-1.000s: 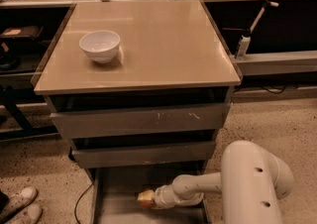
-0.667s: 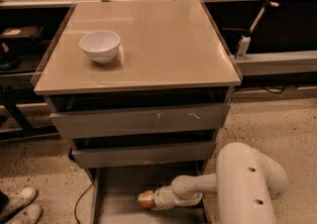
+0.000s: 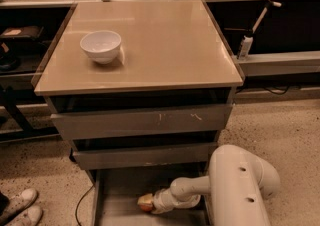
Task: Place apple into bottom drawer
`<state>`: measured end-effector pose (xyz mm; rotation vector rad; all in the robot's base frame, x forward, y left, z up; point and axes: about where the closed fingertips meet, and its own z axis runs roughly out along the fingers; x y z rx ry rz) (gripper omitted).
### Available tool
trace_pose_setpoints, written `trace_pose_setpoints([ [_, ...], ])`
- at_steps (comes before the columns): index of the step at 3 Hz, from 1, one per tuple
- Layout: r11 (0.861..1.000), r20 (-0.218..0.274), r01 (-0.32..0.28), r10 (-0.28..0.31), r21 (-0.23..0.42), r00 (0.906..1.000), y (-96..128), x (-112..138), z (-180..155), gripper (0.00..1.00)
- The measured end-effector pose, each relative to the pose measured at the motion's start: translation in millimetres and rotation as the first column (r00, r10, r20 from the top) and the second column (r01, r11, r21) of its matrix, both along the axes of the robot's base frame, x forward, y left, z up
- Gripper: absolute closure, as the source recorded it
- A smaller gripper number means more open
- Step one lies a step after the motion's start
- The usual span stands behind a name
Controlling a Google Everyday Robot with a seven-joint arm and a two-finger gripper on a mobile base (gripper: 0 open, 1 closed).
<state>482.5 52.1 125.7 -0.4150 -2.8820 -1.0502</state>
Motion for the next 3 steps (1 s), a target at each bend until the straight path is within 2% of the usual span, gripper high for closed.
trace_pose_setpoints([
  [1,1.000,0.000,0.000,0.000,0.000,1.0000,0.0,0.0,0.0,0.81],
  [3,1.000,0.000,0.000,0.000,0.000,1.0000,0.1,-0.1,0.0,0.34],
])
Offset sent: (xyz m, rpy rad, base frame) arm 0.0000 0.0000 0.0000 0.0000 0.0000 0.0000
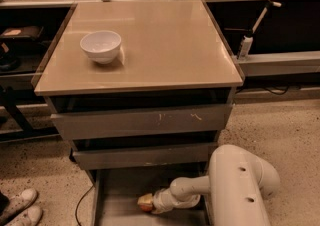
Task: Place apple into bottom drawer
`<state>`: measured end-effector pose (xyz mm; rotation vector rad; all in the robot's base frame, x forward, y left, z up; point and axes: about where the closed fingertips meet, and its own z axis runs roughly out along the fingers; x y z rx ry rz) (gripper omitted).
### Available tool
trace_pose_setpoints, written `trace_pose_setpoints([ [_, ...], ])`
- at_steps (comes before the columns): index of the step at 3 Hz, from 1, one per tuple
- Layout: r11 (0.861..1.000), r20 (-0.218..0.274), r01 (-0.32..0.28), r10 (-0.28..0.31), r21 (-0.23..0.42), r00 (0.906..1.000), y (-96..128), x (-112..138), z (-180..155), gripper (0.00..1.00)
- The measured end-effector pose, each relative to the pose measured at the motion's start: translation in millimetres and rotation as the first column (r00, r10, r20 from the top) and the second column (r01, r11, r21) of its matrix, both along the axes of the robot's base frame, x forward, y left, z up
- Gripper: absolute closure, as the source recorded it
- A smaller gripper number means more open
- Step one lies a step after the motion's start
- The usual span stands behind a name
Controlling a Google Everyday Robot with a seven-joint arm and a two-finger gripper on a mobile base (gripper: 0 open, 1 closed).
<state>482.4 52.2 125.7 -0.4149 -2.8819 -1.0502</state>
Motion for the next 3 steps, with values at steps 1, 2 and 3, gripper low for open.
trace_pose_setpoints([
  [1,1.000,0.000,0.000,0.000,0.000,1.0000,0.0,0.0,0.0,0.11],
  [2,1.000,0.000,0.000,0.000,0.000,1.0000,0.1,-0.1,0.0,0.00],
  [3,1.000,0.000,0.000,0.000,0.000,1.0000,0.1,-0.1,-0.1,0.00],
])
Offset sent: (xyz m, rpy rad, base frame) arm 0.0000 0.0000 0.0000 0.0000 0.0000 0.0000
